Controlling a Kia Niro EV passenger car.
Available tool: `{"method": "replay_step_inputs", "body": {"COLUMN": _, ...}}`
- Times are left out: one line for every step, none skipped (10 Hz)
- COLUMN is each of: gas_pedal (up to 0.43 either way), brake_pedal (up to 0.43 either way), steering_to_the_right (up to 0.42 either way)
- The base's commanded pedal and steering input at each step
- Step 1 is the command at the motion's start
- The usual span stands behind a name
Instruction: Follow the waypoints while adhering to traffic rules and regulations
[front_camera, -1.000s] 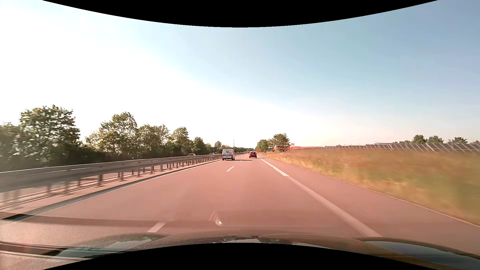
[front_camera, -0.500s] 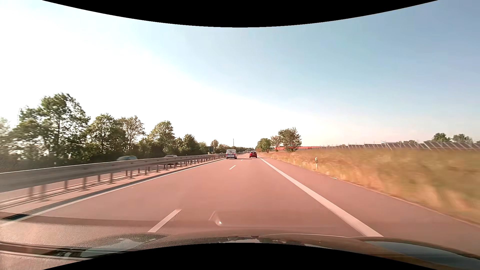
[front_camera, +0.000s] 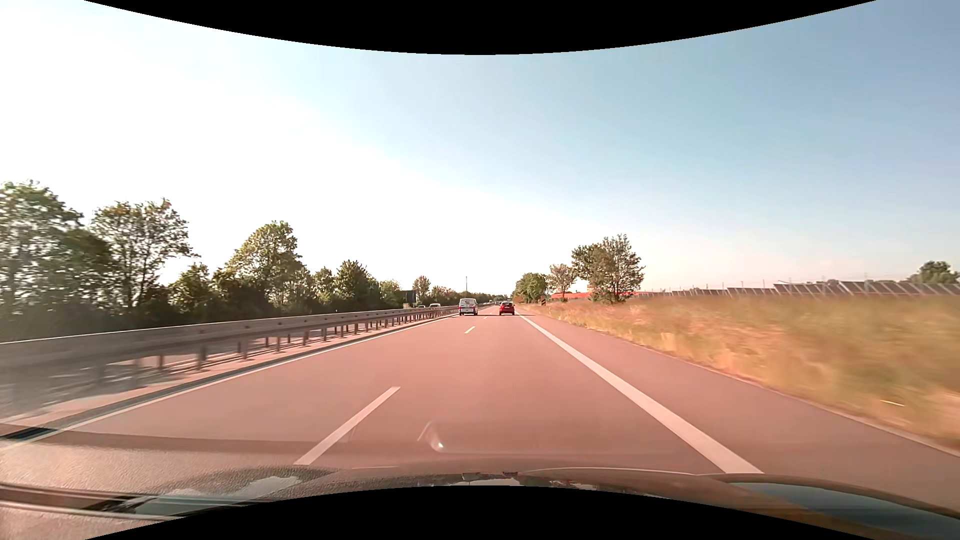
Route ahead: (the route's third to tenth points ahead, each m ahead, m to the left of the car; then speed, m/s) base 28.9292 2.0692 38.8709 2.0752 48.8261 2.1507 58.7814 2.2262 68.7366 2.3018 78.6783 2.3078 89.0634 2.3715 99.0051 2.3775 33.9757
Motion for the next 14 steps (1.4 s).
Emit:
{"method": "replay_step_inputs", "body": {"gas_pedal": 0.339, "brake_pedal": 0.006, "steering_to_the_right": -0.002}}
{"method": "replay_step_inputs", "body": {"gas_pedal": 0.339, "brake_pedal": 0.006, "steering_to_the_right": -0.002}}
{"method": "replay_step_inputs", "body": {"gas_pedal": 0.339, "brake_pedal": 0.006, "steering_to_the_right": -0.002}}
{"method": "replay_step_inputs", "body": {"gas_pedal": 0.339, "brake_pedal": 0.006, "steering_to_the_right": -0.002}}
{"method": "replay_step_inputs", "body": {"gas_pedal": 0.339, "brake_pedal": 0.006, "steering_to_the_right": -0.002}}
{"method": "replay_step_inputs", "body": {"gas_pedal": 0.339, "brake_pedal": 0.006, "steering_to_the_right": -0.002}}
{"method": "replay_step_inputs", "body": {"gas_pedal": 0.339, "brake_pedal": 0.006, "steering_to_the_right": -0.002}}
{"method": "replay_step_inputs", "body": {"gas_pedal": 0.339, "brake_pedal": 0.006, "steering_to_the_right": -0.002}}
{"method": "replay_step_inputs", "body": {"gas_pedal": 0.339, "brake_pedal": 0.006, "steering_to_the_right": -0.002}}
{"method": "replay_step_inputs", "body": {"gas_pedal": 0.339, "brake_pedal": 0.006, "steering_to_the_right": -0.002}}
{"method": "replay_step_inputs", "body": {"gas_pedal": 0.339, "brake_pedal": 0.006, "steering_to_the_right": -0.002}}
{"method": "replay_step_inputs", "body": {"gas_pedal": 0.339, "brake_pedal": 0.006, "steering_to_the_right": -0.002}}
{"method": "replay_step_inputs", "body": {"gas_pedal": 0.339, "brake_pedal": 0.006, "steering_to_the_right": -0.002}}
{"method": "replay_step_inputs", "body": {"gas_pedal": 0.339, "brake_pedal": 0.006, "steering_to_the_right": -0.002}}
